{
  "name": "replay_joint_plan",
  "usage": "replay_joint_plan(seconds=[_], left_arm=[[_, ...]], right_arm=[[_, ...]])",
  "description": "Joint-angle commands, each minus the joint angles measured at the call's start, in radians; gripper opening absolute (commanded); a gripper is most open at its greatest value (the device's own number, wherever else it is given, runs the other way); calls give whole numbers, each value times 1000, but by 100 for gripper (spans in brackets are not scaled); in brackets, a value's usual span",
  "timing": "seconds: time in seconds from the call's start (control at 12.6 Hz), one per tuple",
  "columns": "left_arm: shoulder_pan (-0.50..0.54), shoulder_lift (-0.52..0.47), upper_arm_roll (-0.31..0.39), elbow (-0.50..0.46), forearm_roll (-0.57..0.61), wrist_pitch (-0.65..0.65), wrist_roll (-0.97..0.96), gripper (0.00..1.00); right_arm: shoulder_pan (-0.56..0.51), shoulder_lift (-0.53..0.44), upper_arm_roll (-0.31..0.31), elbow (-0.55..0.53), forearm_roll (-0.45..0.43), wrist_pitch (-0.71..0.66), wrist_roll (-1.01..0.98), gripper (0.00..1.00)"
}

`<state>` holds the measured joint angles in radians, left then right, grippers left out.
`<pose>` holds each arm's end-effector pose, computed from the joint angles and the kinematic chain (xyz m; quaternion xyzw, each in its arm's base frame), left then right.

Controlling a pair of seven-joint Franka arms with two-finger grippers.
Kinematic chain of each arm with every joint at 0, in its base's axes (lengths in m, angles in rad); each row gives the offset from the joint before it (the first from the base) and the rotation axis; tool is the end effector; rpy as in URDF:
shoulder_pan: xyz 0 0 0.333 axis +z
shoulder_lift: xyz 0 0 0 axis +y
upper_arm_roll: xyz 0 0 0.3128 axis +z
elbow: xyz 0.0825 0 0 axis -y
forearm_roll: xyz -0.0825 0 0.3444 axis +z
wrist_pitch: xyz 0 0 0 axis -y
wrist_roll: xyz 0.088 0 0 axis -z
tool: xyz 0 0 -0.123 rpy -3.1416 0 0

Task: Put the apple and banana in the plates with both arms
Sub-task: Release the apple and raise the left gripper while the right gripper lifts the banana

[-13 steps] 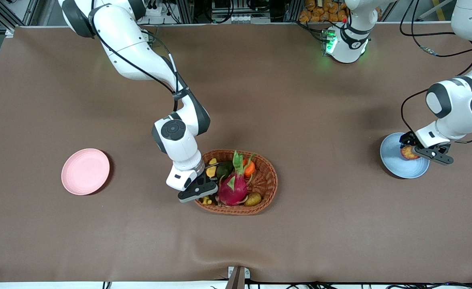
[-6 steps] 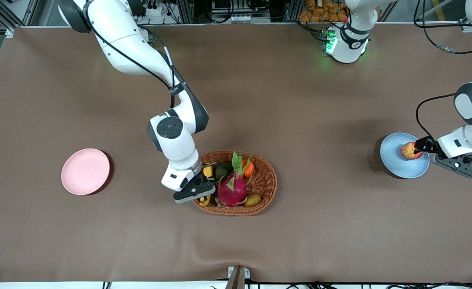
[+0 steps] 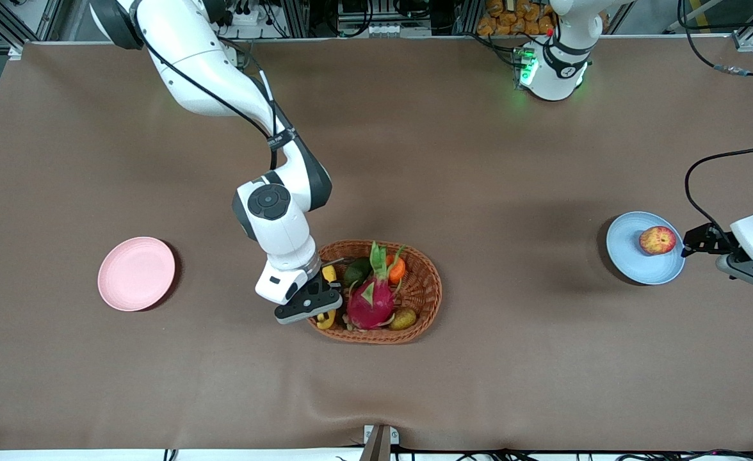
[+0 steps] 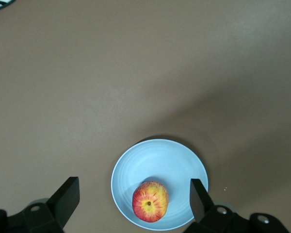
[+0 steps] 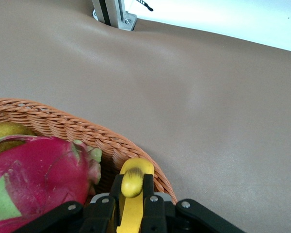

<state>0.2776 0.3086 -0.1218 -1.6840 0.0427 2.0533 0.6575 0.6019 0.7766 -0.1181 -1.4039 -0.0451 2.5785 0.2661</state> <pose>0.6077 0.1054 0.4240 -0.9667 0.2538 -0.0287 0.0133 0.6416 0.3618 0.2921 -0.9674 -0.1469 -0.2049 0.0240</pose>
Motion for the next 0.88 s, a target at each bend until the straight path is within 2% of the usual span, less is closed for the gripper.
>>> replay_joint_plan(seconds=[0.0, 0.16, 0.4, 0.48, 0.64, 0.8], left_arm=[[-8, -5, -33, 64, -15, -118, -86, 100], [-9, -3, -59, 143, -12, -243, -156, 100], [-9, -32, -114, 158, -1, -338, -277, 100], [-49, -54, -102, 158, 2, -356, -306, 100], [-147, -101, -30, 159, 2, -406, -349, 100], [-182, -134, -16, 158, 2, -436, -375, 100]], right_arm=[[-13, -29, -2, 0, -30, -15, 16, 0], [-21, -40, -2, 0, -27, -14, 18, 0], [-22, -63, -2, 5, -26, -62, 18, 0], [-24, -82, -2, 17, -18, -110, 18, 0], [-34, -120, 3, 32, -13, -182, 19, 0], [-44, -155, 8, 32, 25, -211, 21, 0]])
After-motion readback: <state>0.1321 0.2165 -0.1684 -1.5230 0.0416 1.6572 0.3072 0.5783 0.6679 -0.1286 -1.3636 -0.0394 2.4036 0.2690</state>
